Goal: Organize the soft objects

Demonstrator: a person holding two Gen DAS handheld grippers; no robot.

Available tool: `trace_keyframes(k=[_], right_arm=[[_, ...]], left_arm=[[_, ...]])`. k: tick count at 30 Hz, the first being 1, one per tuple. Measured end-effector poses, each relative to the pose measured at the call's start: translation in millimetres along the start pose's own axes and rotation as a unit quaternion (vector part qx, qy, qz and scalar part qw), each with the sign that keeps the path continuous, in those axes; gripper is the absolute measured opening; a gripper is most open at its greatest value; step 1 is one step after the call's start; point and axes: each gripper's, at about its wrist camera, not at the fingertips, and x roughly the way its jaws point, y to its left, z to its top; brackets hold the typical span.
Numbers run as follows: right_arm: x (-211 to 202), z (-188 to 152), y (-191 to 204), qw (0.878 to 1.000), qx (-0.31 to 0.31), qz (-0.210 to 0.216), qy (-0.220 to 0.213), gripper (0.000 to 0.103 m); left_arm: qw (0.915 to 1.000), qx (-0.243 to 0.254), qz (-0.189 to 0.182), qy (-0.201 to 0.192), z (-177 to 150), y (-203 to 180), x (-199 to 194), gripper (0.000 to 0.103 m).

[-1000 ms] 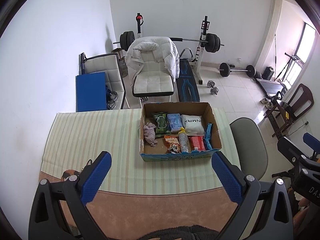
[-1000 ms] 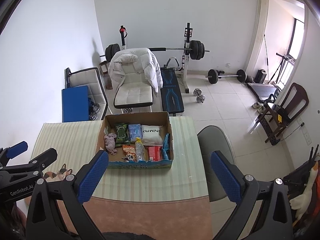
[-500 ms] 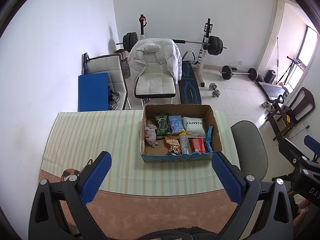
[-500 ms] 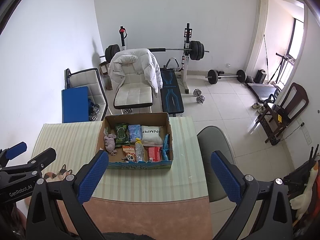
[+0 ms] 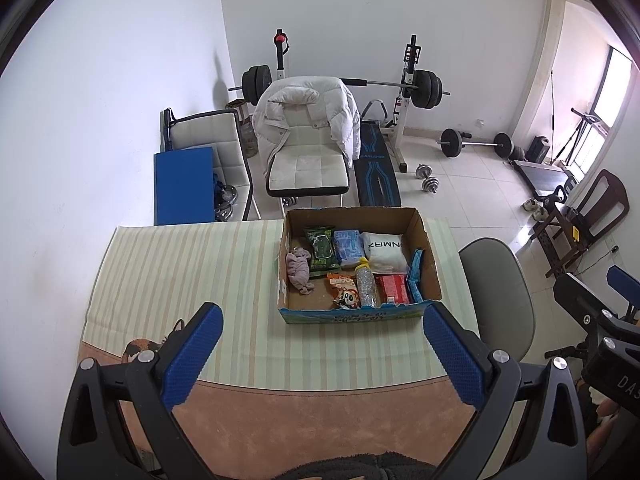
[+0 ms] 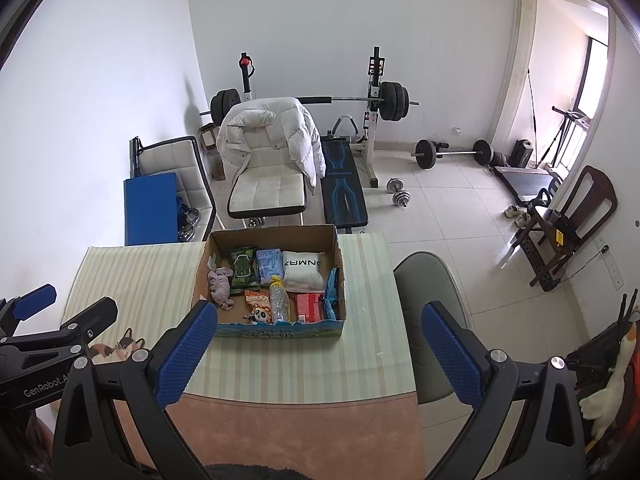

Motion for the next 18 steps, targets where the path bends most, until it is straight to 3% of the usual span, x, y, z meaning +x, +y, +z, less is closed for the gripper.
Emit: trace_keyframes(k=[18], right_arm=[[0.6,1.3,-1.1,1.000,0.001,-0.002,0.002,0.103]], left_arm=[[1.0000,0.004,0.003,-0.004,0.4,-1.9,-0.2,0.103]])
